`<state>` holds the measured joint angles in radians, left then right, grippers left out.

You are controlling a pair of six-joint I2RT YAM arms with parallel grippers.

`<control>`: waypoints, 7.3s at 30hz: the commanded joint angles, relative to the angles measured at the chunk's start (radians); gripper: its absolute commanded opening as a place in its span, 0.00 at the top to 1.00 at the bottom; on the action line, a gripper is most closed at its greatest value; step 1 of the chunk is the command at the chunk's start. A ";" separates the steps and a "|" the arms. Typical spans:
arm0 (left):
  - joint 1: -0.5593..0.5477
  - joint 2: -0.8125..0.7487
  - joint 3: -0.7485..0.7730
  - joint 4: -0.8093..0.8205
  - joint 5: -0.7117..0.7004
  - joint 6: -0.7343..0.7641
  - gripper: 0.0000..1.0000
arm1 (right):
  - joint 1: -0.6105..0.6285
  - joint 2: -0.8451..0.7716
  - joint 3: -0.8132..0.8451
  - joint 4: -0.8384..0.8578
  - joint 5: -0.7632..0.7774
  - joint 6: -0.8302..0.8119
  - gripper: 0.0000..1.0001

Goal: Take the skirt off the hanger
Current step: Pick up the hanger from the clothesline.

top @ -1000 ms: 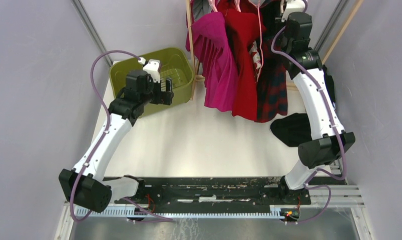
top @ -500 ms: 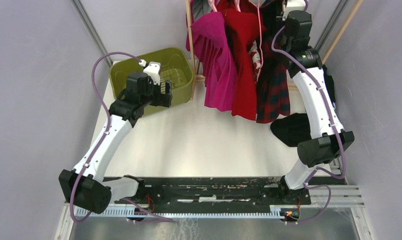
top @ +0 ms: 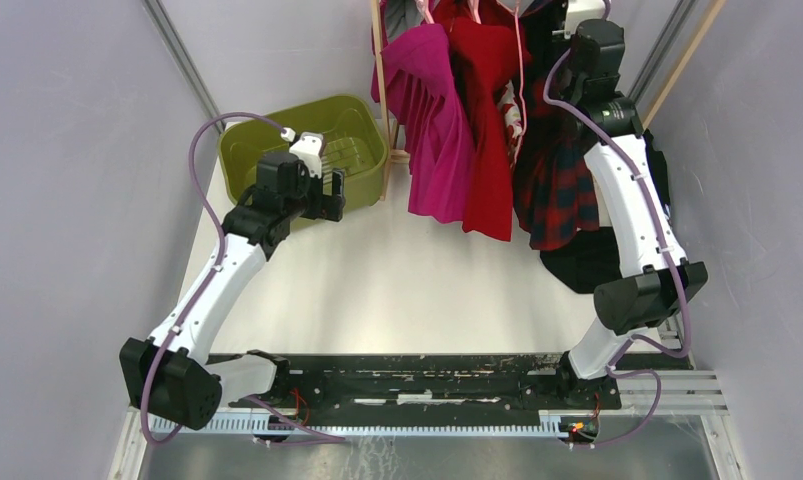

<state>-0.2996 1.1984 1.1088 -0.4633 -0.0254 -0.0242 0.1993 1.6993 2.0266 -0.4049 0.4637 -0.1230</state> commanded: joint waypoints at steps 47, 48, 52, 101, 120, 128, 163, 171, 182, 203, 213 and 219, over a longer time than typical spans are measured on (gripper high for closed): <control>-0.003 0.004 -0.010 0.069 0.001 0.033 0.00 | 0.034 -0.021 -0.119 0.683 0.191 -0.399 0.89; -0.003 0.005 -0.010 0.069 0.003 0.033 0.00 | 0.034 -0.030 -0.131 0.633 0.169 -0.380 0.81; -0.003 0.001 -0.014 0.069 0.005 0.031 0.00 | 0.033 -0.039 -0.128 0.486 0.117 -0.306 0.60; -0.002 -0.056 -0.072 0.052 -0.057 0.041 0.00 | -0.046 0.167 0.263 0.006 -0.020 0.270 0.43; -0.002 -0.072 -0.072 0.044 -0.069 0.058 0.00 | -0.048 0.143 0.141 -0.009 0.014 0.220 0.77; -0.003 -0.081 -0.072 0.041 -0.079 0.062 0.00 | -0.047 0.138 0.161 -0.019 -0.026 0.246 0.99; -0.002 -0.038 -0.045 0.073 -0.035 0.029 0.01 | 0.037 0.047 0.084 0.655 0.138 -0.618 0.99; -0.003 -0.029 -0.063 0.097 -0.022 0.009 0.00 | 0.047 0.026 -0.006 0.770 0.111 -0.784 0.99; -0.003 0.012 -0.053 0.117 0.016 0.001 0.00 | 0.064 0.002 -0.252 1.061 0.061 -1.136 0.99; -0.003 0.008 -0.062 0.130 0.027 -0.006 0.00 | 0.099 -0.128 -0.397 1.105 0.153 -1.090 0.99; -0.003 -0.009 -0.025 0.096 0.037 -0.001 0.00 | 0.121 -0.320 -0.577 0.902 0.221 -0.918 0.99; -0.003 -0.002 0.065 0.037 0.045 0.033 0.06 | 0.123 -0.500 -0.580 0.422 0.238 -0.419 0.99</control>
<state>-0.2996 1.2163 1.0721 -0.4217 0.0017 -0.0078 0.3187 1.3602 1.4078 0.2497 0.6949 -0.9195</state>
